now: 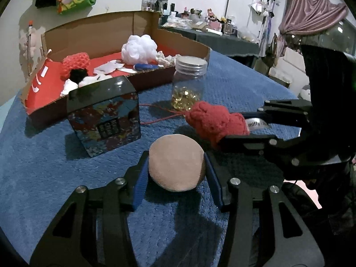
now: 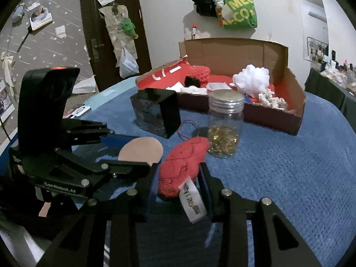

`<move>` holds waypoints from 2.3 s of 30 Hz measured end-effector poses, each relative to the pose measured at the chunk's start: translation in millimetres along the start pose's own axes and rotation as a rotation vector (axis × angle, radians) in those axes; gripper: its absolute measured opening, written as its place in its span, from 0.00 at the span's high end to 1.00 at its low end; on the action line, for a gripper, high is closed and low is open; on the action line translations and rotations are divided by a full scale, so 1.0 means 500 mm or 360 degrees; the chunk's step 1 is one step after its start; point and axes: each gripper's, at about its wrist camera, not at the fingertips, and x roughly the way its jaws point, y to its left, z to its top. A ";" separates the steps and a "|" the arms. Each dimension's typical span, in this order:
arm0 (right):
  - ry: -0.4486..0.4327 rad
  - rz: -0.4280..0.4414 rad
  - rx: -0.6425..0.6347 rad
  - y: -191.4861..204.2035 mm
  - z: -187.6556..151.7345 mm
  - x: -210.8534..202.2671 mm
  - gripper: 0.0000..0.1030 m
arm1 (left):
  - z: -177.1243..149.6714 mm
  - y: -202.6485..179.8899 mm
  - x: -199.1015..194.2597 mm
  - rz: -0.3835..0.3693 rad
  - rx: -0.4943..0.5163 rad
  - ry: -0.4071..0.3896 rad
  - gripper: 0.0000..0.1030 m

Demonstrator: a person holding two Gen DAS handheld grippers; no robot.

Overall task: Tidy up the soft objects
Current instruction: 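Carry the beige puff and red knitted pouch with both tools over the box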

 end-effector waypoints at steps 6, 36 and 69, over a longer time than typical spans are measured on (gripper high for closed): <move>0.0001 0.0004 0.0029 -0.004 -0.009 -0.015 0.64 | -0.004 0.010 -0.008 -0.0003 -0.0027 -0.0008 0.56; -0.0052 -0.0552 0.0032 -0.085 -0.007 -0.089 0.64 | -0.008 0.177 -0.063 0.0318 -0.0185 0.0006 0.56; -0.0224 -0.0418 -0.0017 -0.159 0.229 -0.013 0.64 | 0.217 0.233 0.002 0.0055 -0.0077 -0.0008 0.55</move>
